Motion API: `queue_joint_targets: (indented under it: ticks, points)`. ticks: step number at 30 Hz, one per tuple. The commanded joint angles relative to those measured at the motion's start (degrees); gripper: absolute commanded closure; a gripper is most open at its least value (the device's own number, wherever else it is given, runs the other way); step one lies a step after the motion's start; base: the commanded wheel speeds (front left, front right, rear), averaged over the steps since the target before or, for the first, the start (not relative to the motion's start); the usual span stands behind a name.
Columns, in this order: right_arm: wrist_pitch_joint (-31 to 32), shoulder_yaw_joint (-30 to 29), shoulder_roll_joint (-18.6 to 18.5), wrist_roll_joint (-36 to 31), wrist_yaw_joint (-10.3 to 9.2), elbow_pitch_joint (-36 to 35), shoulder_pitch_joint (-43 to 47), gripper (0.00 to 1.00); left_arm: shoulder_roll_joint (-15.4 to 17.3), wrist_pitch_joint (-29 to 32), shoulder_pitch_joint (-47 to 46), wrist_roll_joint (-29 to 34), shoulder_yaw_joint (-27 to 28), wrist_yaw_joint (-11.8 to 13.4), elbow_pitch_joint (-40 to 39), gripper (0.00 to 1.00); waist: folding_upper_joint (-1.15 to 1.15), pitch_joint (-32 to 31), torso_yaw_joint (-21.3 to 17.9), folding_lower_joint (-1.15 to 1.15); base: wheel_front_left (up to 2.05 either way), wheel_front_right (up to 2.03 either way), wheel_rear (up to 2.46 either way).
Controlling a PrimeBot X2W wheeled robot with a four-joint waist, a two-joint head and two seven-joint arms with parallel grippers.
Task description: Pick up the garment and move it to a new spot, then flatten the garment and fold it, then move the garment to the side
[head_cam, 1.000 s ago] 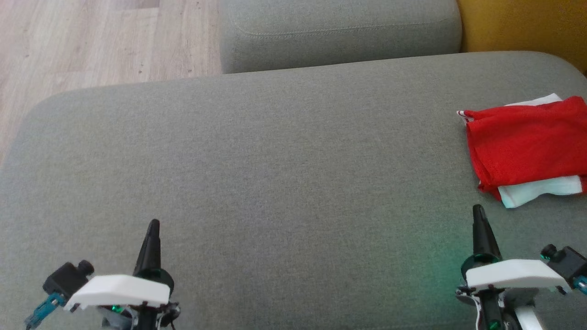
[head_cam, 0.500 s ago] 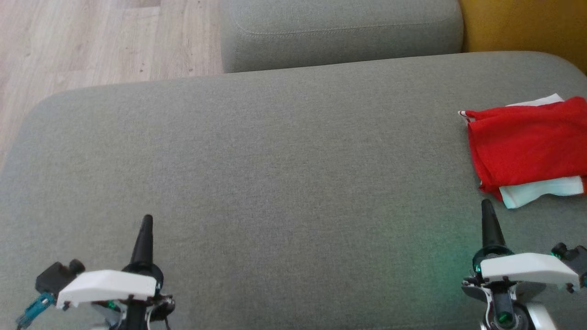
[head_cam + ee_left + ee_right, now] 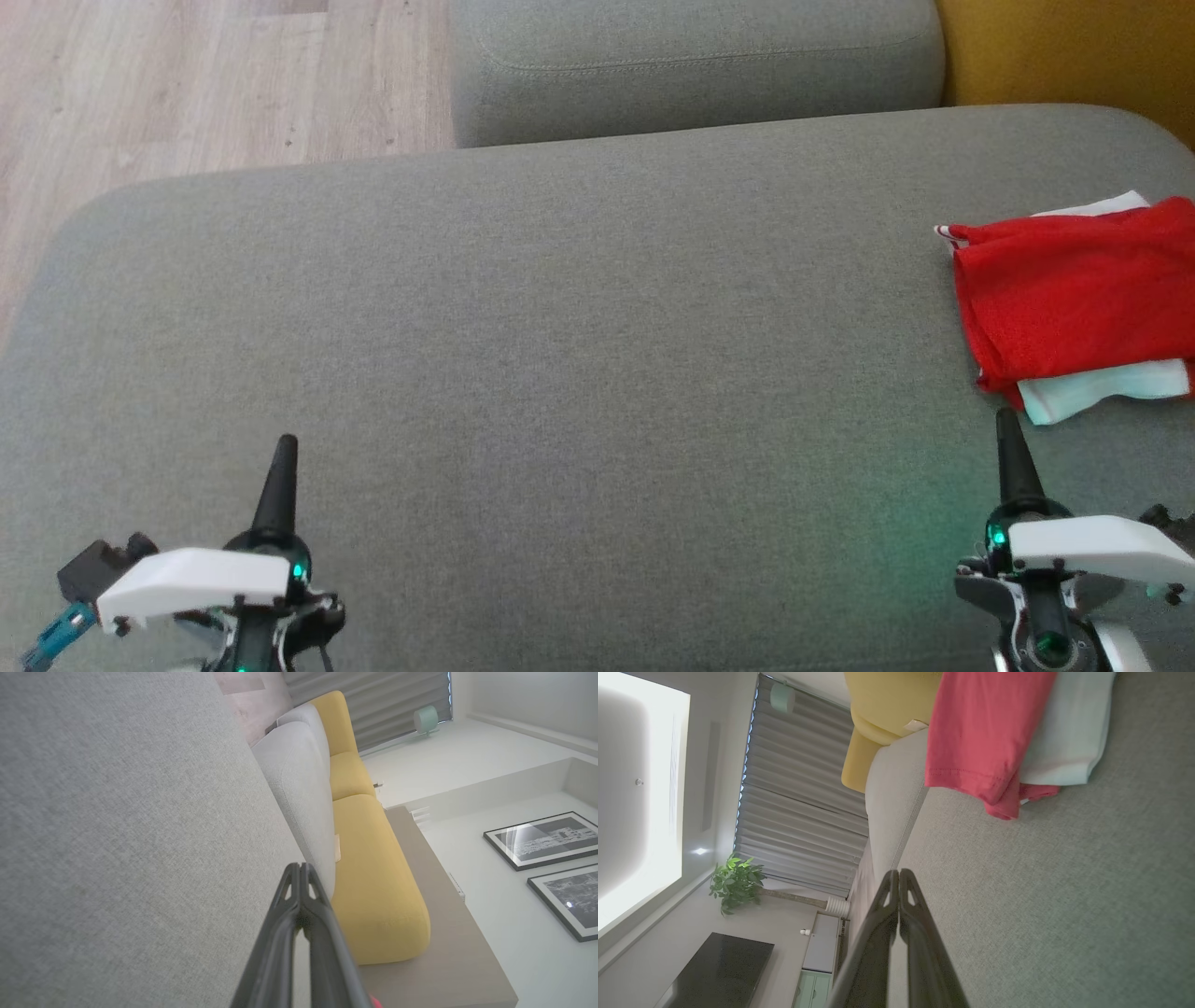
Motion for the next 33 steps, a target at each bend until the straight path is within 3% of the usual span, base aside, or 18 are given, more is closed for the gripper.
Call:
queue_joint_targets:
  ticks: [1,33]
  points:
    - [0.3,0.4,-1.0,1.5,-0.03,-2.3,-3.3,1.00,0.9,0.4,-3.6,-1.3,1.8,-0.5,-1.6,1.00,0.00,0.0,0.0,0.00,0.00,0.00,0.00]
    - [5.7,-3.6,-0.9,20.3,-0.04,-3.3,-4.1,1.00,0.9,5.9,-6.1,-18.7,6.3,-1.6,-0.2,1.00,0.00,0.2,0.3,0.00,0.00,0.00,0.00]
